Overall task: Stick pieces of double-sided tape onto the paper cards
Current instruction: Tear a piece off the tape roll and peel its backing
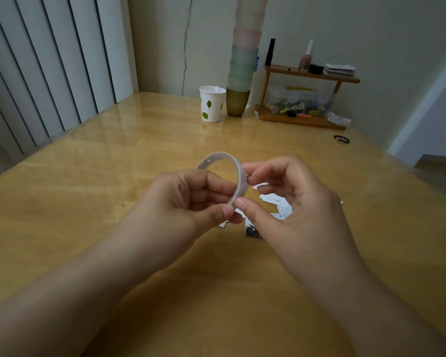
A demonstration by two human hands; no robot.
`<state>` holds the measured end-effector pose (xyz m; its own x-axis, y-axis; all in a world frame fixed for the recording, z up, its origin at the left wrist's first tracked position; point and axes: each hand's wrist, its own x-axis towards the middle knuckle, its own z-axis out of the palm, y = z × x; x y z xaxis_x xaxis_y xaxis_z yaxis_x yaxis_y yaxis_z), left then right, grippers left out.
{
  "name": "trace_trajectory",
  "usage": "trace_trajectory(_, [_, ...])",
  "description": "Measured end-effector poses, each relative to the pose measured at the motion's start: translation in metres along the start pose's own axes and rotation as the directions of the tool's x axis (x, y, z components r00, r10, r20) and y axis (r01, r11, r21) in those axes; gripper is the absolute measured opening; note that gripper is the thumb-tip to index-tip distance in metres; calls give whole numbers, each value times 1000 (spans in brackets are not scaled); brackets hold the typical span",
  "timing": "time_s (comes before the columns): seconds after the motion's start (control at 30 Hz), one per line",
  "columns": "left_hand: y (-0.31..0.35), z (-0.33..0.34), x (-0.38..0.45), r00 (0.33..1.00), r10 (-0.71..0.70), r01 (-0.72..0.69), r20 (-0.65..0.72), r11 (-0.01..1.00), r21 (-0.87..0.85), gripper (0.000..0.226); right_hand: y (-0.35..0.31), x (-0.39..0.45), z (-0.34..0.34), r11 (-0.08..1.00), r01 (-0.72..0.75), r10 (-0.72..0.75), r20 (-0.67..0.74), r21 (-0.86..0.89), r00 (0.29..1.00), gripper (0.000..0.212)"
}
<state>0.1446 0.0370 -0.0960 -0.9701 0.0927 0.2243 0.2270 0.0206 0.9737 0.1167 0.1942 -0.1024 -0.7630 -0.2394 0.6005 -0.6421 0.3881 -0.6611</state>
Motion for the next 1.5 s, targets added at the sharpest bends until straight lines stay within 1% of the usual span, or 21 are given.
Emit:
trace_trajectory(0.07, [0,0,0,1000,-4,4,-3,1000,2,22,0,-1,0,1000,18,-18,9,2,1000,37])
trace_trajectory(0.13, [0,-1,0,1000,-11,11,-8,1000,-1,21,2,-1,2,992,90,-89,9,-89,996,39])
trace_trajectory(0.2, [0,-1,0,1000,-20,20,-9,1000,-1,19,4,-1,3,981,132,-134,-4,-141,991,29])
trace_trajectory(0.3, [-1,-1,0,999,-32,32,-10,999,21,14,4,-1,2,983,134,-140,-38,-128,989,8])
trace_trajectory(0.33, [-2,-1,0,999,-40,40,-12,999,29,13,3,-1,2,983,133,-139,-42,-127,989,5])
trace_trajectory(0.4, [-3,-1,1,998,-57,58,-13,995,81,17,3,-1,2,984,125,-132,-48,-126,990,5])
trace_trajectory(0.5, [-5,0,2,998,-54,58,-29,984,170,12,4,-2,3,989,101,-107,-45,-110,993,4])
trace_trajectory(0.63, [-3,1,0,995,-29,47,-98,980,195,14,1,-2,3,990,97,-104,-63,-106,993,5])
trace_trajectory(0.77, [-2,2,0,992,9,17,-126,978,207,16,-1,-3,8,987,104,-113,-66,-121,991,17])
trace_trajectory(0.93, [0,2,0,987,36,-4,-155,979,202,16,2,-3,12,978,144,-150,-26,-152,988,47])
trace_trajectory(0.97, [0,3,-1,987,37,-4,-156,977,212,15,3,-3,11,976,151,-157,-24,-159,987,45])
trace_trajectory(1.1, [-1,6,-2,989,45,-9,-139,969,249,15,4,-1,8,961,196,-211,-57,-197,976,12])
trace_trajectory(1.17, [-1,6,-3,988,63,-24,-140,964,263,16,4,-1,7,958,207,-223,-61,-200,973,4])
trace_trajectory(1.33, [-5,3,-2,984,109,-56,-142,940,335,20,3,-1,7,947,243,-253,-20,-211,967,2])
trace_trajectory(1.5, [-5,3,-2,980,135,-81,-144,941,329,15,3,0,8,899,344,-355,10,-273,935,3])
